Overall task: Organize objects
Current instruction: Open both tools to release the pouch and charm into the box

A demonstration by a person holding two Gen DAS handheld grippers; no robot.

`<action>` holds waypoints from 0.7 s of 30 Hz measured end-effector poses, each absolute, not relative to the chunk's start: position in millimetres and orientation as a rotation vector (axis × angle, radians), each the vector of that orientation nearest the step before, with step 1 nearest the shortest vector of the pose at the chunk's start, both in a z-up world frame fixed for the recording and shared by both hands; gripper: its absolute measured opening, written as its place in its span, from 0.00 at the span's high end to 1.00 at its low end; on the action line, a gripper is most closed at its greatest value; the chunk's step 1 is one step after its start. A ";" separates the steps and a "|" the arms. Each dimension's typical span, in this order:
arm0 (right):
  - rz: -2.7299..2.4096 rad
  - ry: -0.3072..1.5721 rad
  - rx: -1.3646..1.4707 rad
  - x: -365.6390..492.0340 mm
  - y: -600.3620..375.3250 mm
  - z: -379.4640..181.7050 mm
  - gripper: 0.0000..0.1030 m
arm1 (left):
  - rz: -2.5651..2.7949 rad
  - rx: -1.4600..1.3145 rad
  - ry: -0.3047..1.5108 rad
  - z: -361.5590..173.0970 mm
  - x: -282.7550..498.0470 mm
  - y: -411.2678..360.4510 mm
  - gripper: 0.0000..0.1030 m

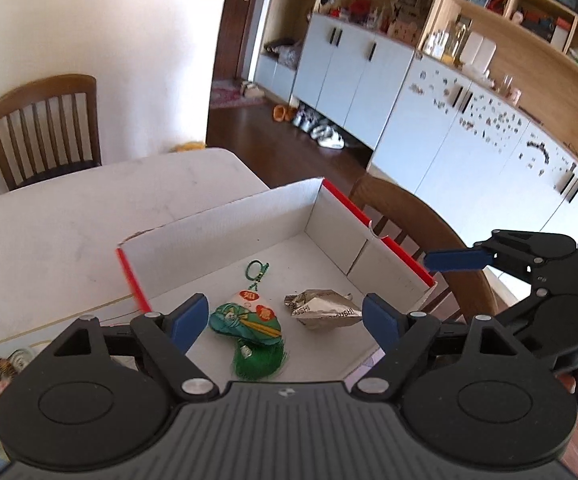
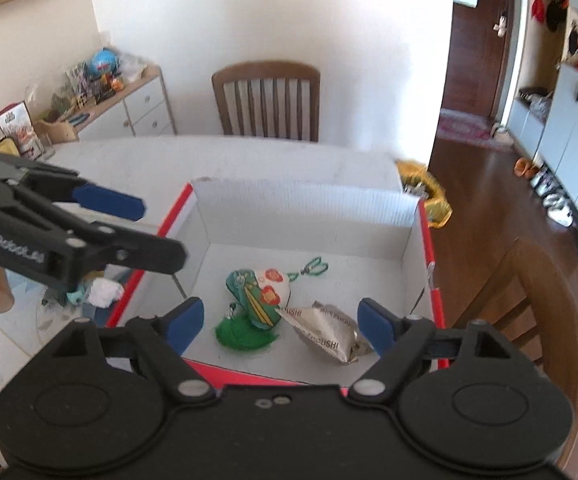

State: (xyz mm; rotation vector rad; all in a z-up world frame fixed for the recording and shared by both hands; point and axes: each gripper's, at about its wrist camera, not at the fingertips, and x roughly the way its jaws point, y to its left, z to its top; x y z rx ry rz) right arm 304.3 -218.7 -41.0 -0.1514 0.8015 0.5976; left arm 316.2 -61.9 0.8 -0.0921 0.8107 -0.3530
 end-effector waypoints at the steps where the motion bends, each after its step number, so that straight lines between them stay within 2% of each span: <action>1: 0.593 0.788 -0.144 300.5 -218.1 -38.6 0.14 | -0.351 -0.096 0.803 2.5 310.7 -57.7 0.18; 9: 0.558 0.729 -0.042 272.4 -214.3 -22.9 0.05 | -0.335 -0.122 0.739 12.2 270.2 -24.8 0.11; 12: 0.528 0.711 -0.019 261.0 -209.8 -18.4 0.04 | -0.330 -0.130 0.716 12.9 258.5 -10.8 0.03; 21: 0.454 0.677 0.031 226.1 -187.6 -8.7 0.03 | -0.360 -0.157 0.650 15.9 227.4 25.7 0.00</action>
